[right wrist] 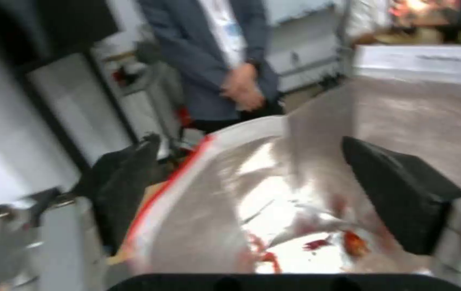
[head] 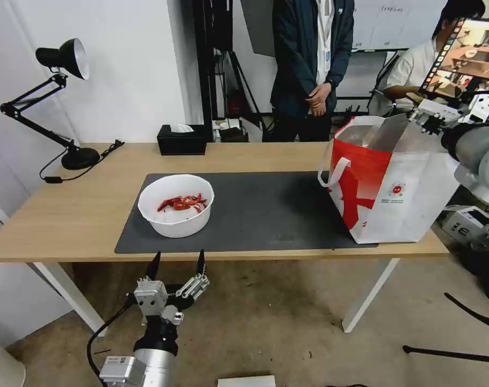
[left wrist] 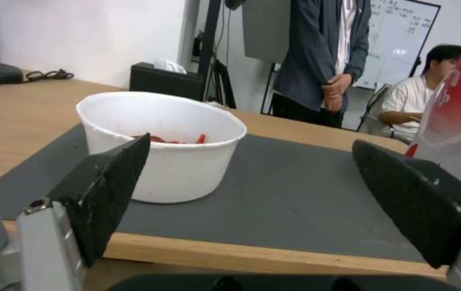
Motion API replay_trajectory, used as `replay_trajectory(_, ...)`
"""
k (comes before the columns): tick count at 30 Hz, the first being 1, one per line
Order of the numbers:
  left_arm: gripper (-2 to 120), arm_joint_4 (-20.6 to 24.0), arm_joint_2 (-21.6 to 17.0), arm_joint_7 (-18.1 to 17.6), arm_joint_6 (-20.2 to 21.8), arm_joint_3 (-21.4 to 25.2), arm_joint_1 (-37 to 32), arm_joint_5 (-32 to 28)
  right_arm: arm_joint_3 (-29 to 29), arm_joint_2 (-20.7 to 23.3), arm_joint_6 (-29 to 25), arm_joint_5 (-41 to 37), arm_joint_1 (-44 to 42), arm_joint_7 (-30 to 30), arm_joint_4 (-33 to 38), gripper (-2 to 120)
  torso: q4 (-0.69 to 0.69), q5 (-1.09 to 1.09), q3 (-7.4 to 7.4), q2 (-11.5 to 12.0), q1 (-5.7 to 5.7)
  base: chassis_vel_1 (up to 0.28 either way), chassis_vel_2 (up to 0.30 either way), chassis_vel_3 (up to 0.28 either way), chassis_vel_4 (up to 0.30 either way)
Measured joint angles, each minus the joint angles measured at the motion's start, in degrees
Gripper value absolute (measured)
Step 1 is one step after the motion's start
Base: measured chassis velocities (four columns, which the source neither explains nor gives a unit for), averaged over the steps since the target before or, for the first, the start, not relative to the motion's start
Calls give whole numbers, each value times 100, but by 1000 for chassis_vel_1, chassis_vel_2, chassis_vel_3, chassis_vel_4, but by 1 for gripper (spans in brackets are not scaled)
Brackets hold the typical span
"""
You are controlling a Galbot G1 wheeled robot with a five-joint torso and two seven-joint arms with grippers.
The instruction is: Pick up the trash from the table and place it into the takeout bag.
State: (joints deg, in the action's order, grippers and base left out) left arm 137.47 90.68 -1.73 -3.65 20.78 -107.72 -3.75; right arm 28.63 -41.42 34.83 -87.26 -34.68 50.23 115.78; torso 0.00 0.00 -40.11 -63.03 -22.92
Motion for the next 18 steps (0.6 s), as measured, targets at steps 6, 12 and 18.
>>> replay_trajectory(6, 100, 0, 3, -1, -10, 22, -13, 1, 273, 186, -251, 1351, -1259, -1518, 1083, 100, 0, -1, 0, 0, 1, 0, 0, 0, 0)
replay_trajectory(12, 100, -4, 17, -6, -62, 31, -19, -2, 528, 109, -805, 2527, -2411, -2321, 1633, 100, -1, 0, 1, 0, 1, 0, 0, 0, 0)
replay_trajectory(18, 100, -6, 49, -8, -113, 25, -72, 2, 633, -205, -1136, 3257, -3584, -2681, 2011, 100, 0, -1, 1, 0, 1, 0, 0, 0, 0)
